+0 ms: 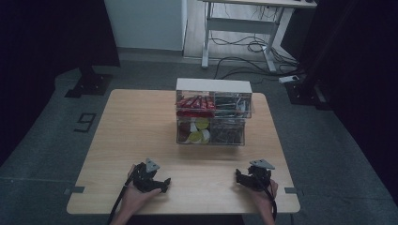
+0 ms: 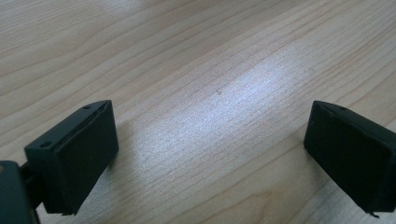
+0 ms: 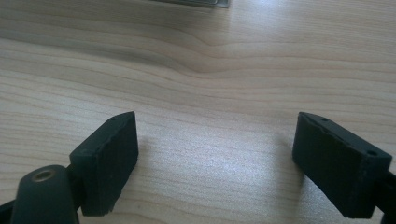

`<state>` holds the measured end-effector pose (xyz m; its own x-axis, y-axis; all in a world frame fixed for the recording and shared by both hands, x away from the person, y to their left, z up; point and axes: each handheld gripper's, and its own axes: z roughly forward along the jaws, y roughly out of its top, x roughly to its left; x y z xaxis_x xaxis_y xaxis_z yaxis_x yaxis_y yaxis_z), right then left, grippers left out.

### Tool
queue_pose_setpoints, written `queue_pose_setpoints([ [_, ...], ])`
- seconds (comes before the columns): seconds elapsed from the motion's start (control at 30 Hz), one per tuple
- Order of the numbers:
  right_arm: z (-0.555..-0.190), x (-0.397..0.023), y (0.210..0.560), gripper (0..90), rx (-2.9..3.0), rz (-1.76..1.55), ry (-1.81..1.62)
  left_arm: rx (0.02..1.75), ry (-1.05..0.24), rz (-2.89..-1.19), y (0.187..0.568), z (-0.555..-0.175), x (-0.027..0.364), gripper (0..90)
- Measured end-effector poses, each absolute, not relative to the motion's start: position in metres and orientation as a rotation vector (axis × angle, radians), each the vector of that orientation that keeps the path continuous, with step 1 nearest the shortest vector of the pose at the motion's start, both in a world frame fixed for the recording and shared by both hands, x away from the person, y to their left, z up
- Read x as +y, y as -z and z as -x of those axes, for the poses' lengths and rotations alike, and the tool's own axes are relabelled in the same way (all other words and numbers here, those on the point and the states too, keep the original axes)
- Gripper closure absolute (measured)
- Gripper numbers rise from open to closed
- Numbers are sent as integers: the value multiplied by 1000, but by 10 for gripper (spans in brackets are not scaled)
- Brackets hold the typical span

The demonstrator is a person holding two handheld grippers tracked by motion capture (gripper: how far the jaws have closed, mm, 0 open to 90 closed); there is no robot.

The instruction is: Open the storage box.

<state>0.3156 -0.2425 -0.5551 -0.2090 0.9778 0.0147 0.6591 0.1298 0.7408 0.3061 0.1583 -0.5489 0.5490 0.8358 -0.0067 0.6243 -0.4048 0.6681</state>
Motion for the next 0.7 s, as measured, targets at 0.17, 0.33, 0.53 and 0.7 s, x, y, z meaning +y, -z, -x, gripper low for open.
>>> queue_pose_setpoints([
  [0.17, -315, -243, 555, 184, 1936, -1557, -880, 1169, -450, -2153, 548, -306, 160, 71],
  [0.33, -315, -244, 555, 214, 1939, -1547, -888, 1168, -451, -2146, 548, -306, 162, 102],
  [0.53, -315, -246, 555, 244, 1935, -1546, -893, 1170, -455, -2143, 548, -307, 163, 118],
  [0.7, -314, -249, 554, 284, 1932, -1545, -912, 1172, -458, -2141, 548, -308, 163, 121],
])
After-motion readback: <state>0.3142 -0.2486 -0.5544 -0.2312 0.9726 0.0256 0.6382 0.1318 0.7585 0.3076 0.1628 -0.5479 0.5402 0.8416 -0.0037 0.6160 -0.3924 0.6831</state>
